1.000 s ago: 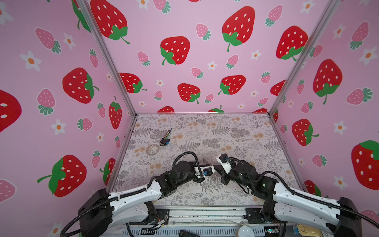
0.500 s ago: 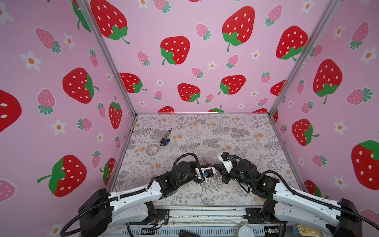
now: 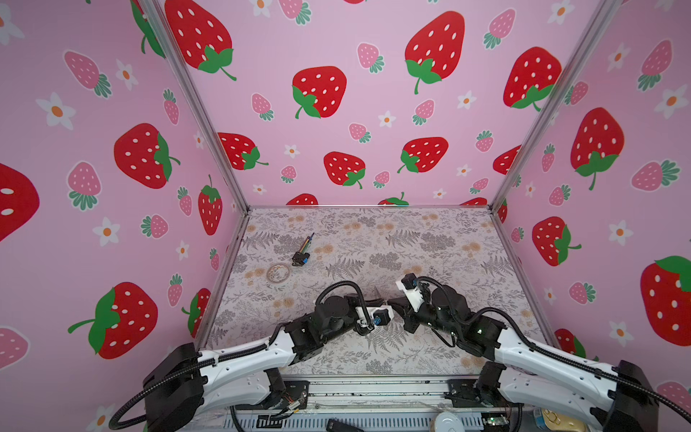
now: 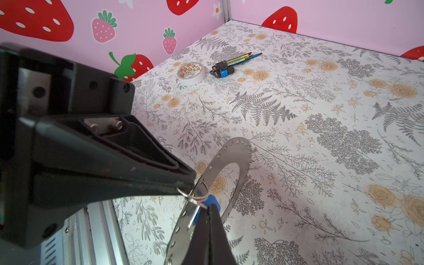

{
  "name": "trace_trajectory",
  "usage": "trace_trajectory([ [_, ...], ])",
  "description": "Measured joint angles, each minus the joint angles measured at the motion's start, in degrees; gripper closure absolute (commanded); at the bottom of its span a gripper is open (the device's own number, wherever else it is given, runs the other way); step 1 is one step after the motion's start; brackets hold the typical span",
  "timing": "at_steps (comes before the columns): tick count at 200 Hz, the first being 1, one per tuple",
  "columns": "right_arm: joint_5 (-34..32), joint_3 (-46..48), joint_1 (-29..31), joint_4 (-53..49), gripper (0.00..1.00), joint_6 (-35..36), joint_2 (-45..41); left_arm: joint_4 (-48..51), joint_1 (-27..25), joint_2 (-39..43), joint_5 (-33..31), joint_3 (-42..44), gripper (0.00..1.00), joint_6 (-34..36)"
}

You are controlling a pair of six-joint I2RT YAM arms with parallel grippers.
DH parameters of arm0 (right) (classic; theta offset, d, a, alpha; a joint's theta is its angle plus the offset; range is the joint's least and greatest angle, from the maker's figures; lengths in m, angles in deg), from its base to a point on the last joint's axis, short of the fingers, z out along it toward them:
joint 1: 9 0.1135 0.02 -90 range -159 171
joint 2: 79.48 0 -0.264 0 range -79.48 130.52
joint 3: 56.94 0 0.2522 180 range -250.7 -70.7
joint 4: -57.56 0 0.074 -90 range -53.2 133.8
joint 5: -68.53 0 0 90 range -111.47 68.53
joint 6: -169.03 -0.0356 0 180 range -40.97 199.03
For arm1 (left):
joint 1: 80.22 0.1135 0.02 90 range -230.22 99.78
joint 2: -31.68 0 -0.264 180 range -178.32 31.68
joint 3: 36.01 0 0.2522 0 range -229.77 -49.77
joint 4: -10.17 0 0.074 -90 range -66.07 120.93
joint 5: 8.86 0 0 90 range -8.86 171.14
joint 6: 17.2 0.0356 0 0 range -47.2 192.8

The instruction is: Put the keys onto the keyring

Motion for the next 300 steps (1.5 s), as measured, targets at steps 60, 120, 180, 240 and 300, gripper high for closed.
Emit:
trace_trajectory([
  [60, 2.6, 0.0, 0.0, 0.0, 1.0, -1.2, -0.2, -0.8, -0.4, 0.0, -1.0, 0.0, 1.0, 0.2],
  [120, 3.1, 0.1, 0.0, 0.2, 1.0, -4.8, -1.3, -1.2, -0.9, 0.0, -3.7, 0.0, 1.0, 1.0],
  [180, 2.4, 3.4, 0.0, 3.0, 1.0, -7.7, -6.1, -1.3, -0.9, -0.1, -4.8, 0.0, 1.0, 1.1],
  [240, 1.5, 3.5, 0.0, 2.9, 1.0, -10.1, -4.0, -1.5, -0.9, -0.4, -5.0, 0.0, 1.0, 1.0],
  [300, 0.6, 3.2, 0.0, 3.1, 1.0, -11.6, -3.0, -1.5, -1.2, -0.4, -5.0, 0.0, 1.0, 1.0],
])
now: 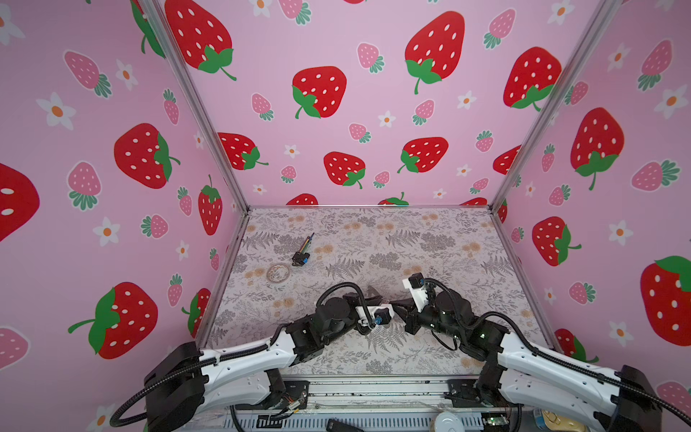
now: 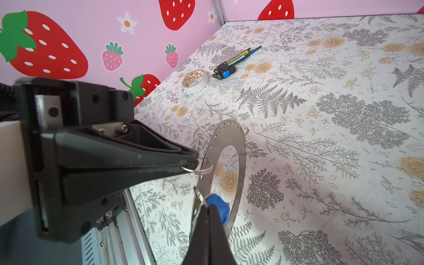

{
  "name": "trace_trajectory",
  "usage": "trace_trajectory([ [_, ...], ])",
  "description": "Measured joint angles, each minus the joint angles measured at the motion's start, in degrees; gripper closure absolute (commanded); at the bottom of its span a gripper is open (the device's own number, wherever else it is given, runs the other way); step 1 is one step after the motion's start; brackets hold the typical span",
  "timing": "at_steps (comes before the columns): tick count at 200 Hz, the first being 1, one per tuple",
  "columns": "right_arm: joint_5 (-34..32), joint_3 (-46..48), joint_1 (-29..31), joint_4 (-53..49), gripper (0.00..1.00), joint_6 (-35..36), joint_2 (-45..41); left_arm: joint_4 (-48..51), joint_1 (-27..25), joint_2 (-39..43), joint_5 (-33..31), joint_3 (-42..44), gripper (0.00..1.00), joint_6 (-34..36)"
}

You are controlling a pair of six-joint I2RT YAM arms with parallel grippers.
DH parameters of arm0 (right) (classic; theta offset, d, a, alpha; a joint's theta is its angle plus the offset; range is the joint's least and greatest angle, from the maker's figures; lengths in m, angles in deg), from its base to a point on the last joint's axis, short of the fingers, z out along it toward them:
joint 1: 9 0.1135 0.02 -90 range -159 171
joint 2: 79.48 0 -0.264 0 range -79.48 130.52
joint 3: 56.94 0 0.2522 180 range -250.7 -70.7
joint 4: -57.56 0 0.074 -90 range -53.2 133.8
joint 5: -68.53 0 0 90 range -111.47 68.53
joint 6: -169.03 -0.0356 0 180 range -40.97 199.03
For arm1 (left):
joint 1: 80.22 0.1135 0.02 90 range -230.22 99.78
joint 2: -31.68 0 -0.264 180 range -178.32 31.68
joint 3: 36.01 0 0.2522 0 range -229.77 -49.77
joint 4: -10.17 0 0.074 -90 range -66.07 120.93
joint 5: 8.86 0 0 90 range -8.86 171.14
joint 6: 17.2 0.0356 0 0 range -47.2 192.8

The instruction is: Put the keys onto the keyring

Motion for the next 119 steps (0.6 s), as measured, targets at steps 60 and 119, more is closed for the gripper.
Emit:
trace_trajectory([
  [60, -1.1, 0.0, 0.0, 0.7, 1.0, -0.2, 0.0, 0.0, -0.3, -0.2, -0.4, 0.0, 1.0, -0.2],
  [119, -2.0, 0.0, 0.0, 2.2, 1.0, -0.3, 0.0, 0.4, -0.4, -0.9, -0.4, 0.0, 1.0, -1.3],
])
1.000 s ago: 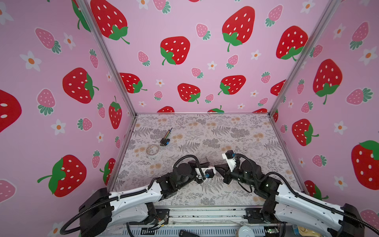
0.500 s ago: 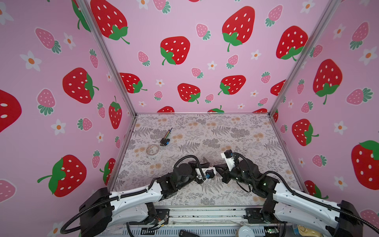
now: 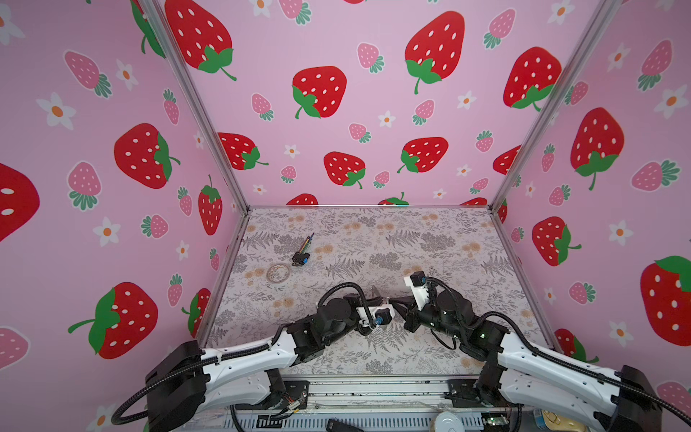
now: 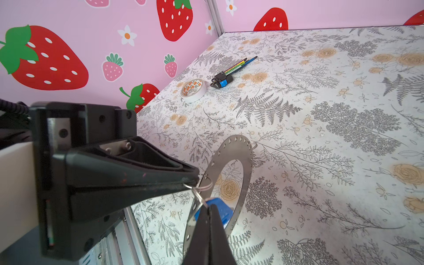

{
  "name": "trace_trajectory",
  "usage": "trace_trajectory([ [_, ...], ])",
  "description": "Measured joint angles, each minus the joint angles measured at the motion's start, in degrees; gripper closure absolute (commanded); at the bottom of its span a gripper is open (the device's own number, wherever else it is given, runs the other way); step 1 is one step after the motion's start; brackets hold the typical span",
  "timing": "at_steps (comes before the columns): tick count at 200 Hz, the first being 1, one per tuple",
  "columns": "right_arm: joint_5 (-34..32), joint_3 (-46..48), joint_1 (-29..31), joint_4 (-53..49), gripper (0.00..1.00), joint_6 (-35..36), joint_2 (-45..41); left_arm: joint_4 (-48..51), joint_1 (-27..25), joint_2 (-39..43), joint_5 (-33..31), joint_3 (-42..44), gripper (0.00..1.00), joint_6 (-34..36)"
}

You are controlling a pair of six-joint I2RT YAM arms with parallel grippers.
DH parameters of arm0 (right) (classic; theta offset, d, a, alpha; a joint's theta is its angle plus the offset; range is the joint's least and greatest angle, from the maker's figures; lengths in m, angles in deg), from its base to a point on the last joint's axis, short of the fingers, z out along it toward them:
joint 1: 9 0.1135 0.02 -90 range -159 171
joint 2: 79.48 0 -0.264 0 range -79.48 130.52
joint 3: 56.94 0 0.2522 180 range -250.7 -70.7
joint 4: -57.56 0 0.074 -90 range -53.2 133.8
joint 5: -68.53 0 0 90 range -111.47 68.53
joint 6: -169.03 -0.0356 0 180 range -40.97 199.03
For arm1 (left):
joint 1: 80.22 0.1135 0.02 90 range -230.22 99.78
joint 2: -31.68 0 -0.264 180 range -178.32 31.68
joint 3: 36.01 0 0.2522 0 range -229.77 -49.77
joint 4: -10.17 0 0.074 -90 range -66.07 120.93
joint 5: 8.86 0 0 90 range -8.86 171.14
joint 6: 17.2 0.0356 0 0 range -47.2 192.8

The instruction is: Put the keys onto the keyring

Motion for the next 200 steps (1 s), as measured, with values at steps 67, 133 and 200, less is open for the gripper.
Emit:
trace_trajectory([
  [67, -1.6, 0.0, 0.0, -0.1, 1.0, 0.0, 0.0, 0.7, 0.0, -0.3, 0.0, -0.6, 1.0, -1.8],
  [133, -2.6, -0.2, 0.0, -1.7, 1.0, 0.6, -3.7, 5.0, 0.2, -0.9, 1.2, -4.2, 1.0, -8.0],
  [200, -2.2, -1.3, 0.1, -2.4, 1.0, 1.8, -2.7, 6.4, 1.5, -0.8, 3.9, -4.5, 1.0, -12.8],
])
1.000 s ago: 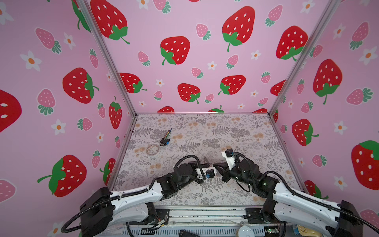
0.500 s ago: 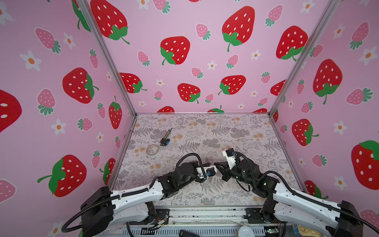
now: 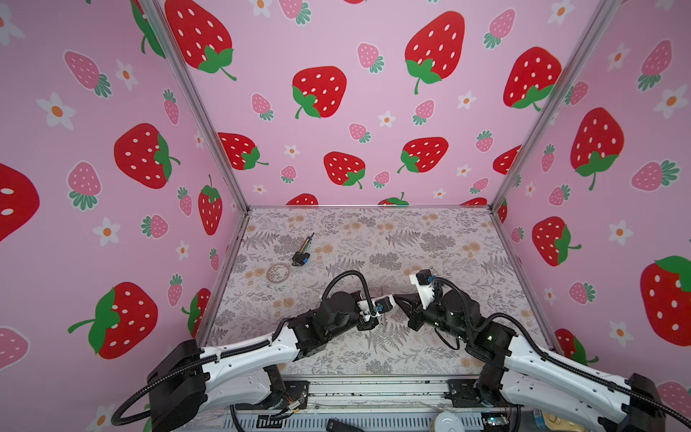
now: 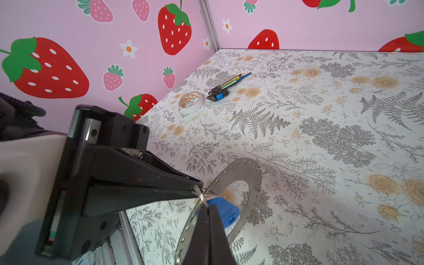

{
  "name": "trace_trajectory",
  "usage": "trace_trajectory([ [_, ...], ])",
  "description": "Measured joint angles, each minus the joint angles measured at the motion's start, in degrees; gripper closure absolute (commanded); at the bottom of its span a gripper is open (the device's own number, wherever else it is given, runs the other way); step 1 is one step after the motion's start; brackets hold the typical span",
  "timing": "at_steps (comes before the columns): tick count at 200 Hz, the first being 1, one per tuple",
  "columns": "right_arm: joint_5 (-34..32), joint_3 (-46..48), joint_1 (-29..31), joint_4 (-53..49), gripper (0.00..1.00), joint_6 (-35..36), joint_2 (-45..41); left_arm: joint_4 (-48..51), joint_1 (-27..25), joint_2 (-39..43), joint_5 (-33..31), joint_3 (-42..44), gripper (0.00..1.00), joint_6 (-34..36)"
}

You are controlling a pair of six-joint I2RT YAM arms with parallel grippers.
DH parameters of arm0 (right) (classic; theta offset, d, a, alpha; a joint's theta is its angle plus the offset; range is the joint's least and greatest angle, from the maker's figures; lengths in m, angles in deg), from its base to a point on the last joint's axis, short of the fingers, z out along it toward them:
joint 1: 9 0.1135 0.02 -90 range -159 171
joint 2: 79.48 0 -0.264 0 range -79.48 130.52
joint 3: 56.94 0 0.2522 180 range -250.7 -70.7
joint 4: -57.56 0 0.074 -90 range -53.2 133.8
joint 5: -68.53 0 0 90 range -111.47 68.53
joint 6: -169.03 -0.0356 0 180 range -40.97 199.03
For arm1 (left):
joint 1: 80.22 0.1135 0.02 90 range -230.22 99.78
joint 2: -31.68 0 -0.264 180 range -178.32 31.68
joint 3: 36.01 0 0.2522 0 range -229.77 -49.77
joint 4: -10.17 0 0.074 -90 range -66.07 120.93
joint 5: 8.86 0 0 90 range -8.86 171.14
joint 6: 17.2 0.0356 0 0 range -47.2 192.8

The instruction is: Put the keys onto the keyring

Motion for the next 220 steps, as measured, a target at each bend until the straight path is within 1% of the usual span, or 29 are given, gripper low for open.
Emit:
trace_trajectory([
  [45, 0.0, -0.7, 0.3, -0.2, 1.0, 0.1, 2.0, 0.2, 0.2, 0.0, 0.7, -0.1, 1.0, -1.4],
  [153, 0.1, -0.7, 0.4, -0.2, 1.0, 0.1, 1.9, 0.2, 0.4, 0.0, 1.2, -0.1, 1.0, -2.1],
  [220, 1.7, -0.6, 0.7, 0.7, 1.0, 0.2, 0.6, 0.3, 0.4, 0.0, 1.2, -0.6, 1.0, -2.1],
])
